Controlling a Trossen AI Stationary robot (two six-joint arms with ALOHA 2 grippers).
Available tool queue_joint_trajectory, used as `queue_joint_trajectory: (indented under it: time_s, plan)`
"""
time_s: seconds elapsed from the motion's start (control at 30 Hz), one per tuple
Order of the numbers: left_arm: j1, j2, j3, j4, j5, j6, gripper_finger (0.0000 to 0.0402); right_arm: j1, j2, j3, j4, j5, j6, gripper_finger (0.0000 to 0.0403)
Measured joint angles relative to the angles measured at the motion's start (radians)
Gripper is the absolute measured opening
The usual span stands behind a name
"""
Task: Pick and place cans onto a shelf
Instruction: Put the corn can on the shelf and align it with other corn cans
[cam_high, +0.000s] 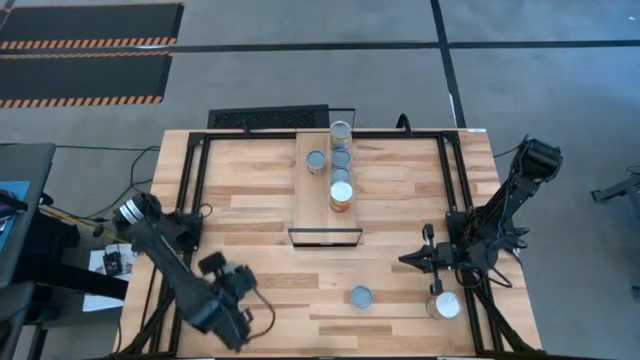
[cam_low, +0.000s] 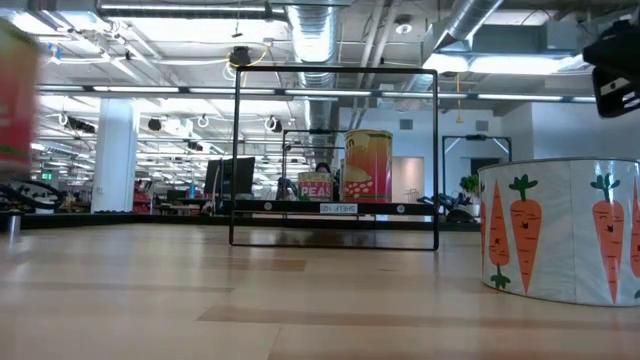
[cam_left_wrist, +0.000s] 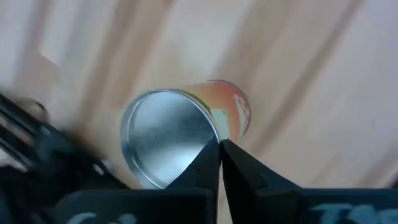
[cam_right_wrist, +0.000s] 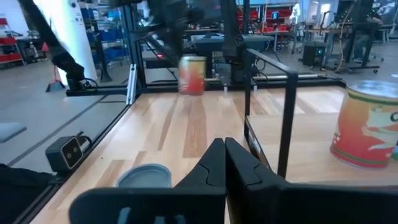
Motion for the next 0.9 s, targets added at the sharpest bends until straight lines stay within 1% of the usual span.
queue_joint_trajectory:
  time_s: [0.1, 0.23, 0.37, 0.5, 0.6, 0.67, 0.8, 0.9]
  plan:
    - [0.081, -0.038, -0.043, 0.01, -0.056, 0.103, 0.0, 0.019, 0.006, 0.01, -0.001, -0.001, -0.032, 0.0009]
    - [0.211, -0.077, -0.135, 0.06, -0.1, 0.308, 0.0, 0.036, 0.006, 0.026, 0.0, 0.006, -0.083, 0.0009]
    - [0.332, -0.154, -0.271, 0.24, -0.109, 0.515, 0.0, 0.038, 0.006, 0.038, 0.0, 0.027, -0.128, 0.0009]
    - [0.42, -0.25, -0.413, 0.431, -0.081, 0.697, 0.0, 0.037, 0.005, 0.044, 0.001, 0.029, -0.194, 0.0009]
    - [0.479, -0.289, -0.49, 0.476, -0.078, 0.768, 0.0, 0.022, 0.005, 0.046, 0.022, 0.035, -0.257, 0.0009]
    - [0.514, -0.298, -0.521, 0.5, -0.079, 0.808, 0.0, 0.006, 0.004, 0.046, 0.054, 0.043, -0.309, 0.001]
    - [0.572, -0.299, -0.557, 0.553, -0.071, 0.886, 0.0, -0.027, -0.015, 0.046, 0.104, 0.043, -0.393, 0.001]
    - [0.607, -0.302, -0.561, 0.601, -0.036, 0.911, 0.0, -0.041, -0.04, 0.046, 0.105, 0.043, -0.422, 0.001]
